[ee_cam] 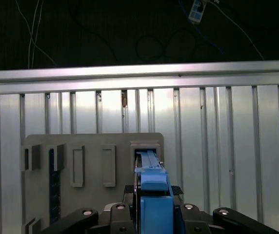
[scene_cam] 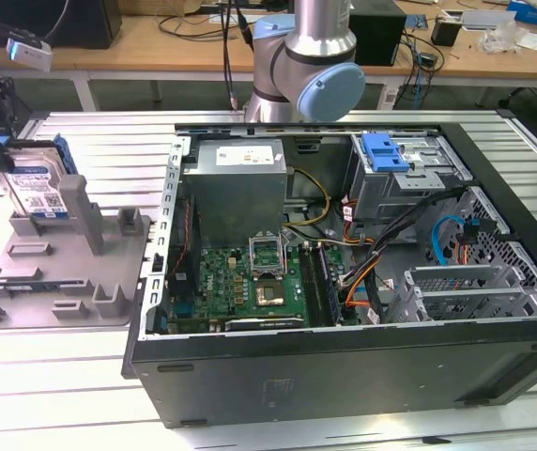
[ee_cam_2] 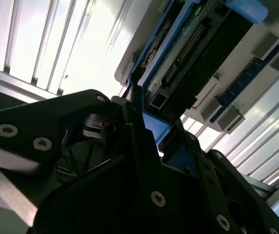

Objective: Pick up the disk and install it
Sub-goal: 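Pick up the disk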

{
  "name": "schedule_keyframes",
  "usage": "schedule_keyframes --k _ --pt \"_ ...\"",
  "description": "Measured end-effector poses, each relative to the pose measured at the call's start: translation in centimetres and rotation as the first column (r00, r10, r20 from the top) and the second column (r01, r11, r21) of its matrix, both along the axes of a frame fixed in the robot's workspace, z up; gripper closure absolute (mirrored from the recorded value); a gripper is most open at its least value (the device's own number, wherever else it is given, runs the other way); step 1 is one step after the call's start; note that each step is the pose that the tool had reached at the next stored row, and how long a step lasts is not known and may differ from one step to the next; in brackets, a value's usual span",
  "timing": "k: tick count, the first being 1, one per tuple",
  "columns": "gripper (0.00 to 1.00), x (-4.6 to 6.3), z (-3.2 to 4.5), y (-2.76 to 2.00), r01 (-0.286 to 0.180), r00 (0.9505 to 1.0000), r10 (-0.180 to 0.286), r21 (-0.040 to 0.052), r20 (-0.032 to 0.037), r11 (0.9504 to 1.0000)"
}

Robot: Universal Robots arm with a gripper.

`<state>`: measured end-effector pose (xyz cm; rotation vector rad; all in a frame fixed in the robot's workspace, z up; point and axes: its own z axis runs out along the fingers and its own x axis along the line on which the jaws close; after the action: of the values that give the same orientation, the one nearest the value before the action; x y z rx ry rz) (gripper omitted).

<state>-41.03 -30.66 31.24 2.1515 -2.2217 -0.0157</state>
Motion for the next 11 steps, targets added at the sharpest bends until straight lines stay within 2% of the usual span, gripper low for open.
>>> schedule_keyframes --k 4,6,11 --pt "0.63 0.0 0.83 0.03 -0.002 1.0000 0.002 0.0000 0.0021 1.0000" --pt "0.63 0.0 1.70 0.05 -0.003 1.0000 0.003 -0.0001 0.0047 1.0000" --pt "0.63 0.0 2.92 0.11 -0.004 1.0000 0.004 0.0000 0.0079 1.0000"
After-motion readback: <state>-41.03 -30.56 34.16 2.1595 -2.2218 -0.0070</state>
